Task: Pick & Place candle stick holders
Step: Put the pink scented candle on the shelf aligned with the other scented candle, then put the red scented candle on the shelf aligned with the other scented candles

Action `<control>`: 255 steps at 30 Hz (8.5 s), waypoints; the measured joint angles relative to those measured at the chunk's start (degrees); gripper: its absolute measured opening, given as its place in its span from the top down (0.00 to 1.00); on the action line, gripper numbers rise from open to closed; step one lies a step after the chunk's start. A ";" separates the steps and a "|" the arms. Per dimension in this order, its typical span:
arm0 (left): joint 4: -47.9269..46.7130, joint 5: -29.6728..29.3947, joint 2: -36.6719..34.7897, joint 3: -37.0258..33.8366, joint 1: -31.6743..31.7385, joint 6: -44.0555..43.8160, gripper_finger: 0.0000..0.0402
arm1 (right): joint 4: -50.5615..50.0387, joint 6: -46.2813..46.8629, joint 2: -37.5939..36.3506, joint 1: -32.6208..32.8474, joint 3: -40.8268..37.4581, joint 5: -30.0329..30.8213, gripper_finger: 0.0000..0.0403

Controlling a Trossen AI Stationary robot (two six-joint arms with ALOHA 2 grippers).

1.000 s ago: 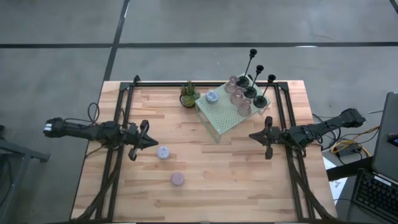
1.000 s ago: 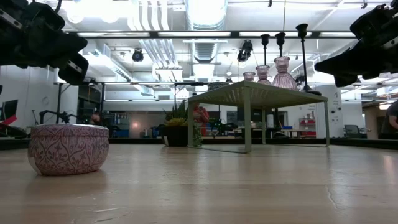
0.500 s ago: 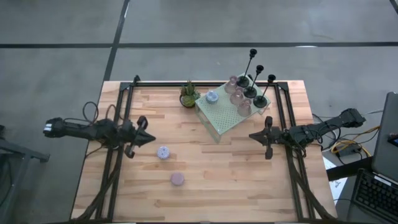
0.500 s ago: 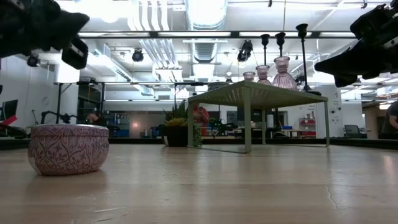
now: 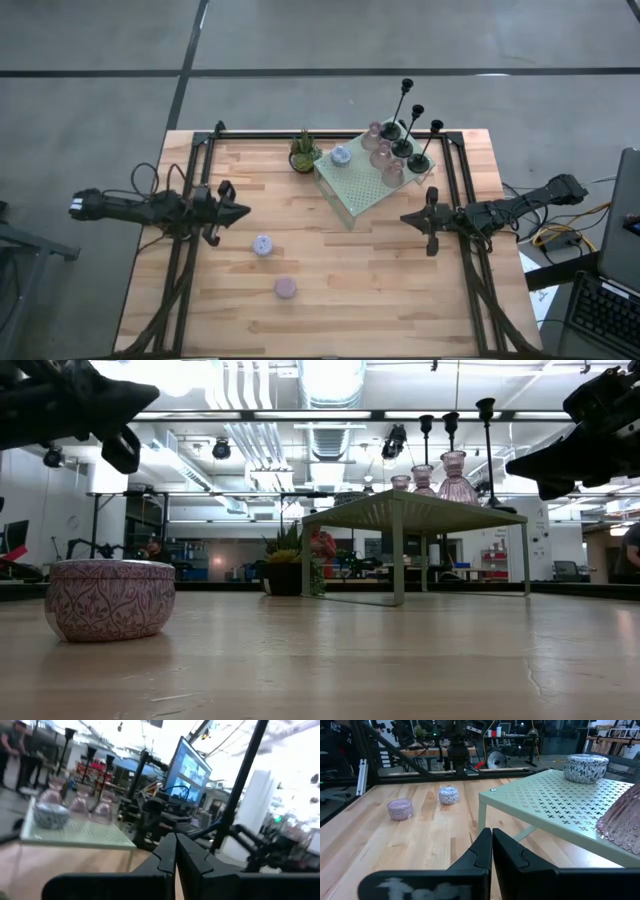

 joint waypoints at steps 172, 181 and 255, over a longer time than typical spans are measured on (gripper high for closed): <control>-66.05 4.26 86.70 90.41 3.68 9.37 0.23 | -0.01 -0.12 0.04 -0.02 0.00 -0.02 0.98; -62.53 3.30 91.87 101.69 13.47 7.38 0.23 | 0.00 -0.01 0.01 0.00 0.00 -0.01 0.98; -98.56 -2.36 93.89 112.50 11.55 12.15 0.10 | 0.00 0.00 0.03 -0.02 0.02 -0.02 0.98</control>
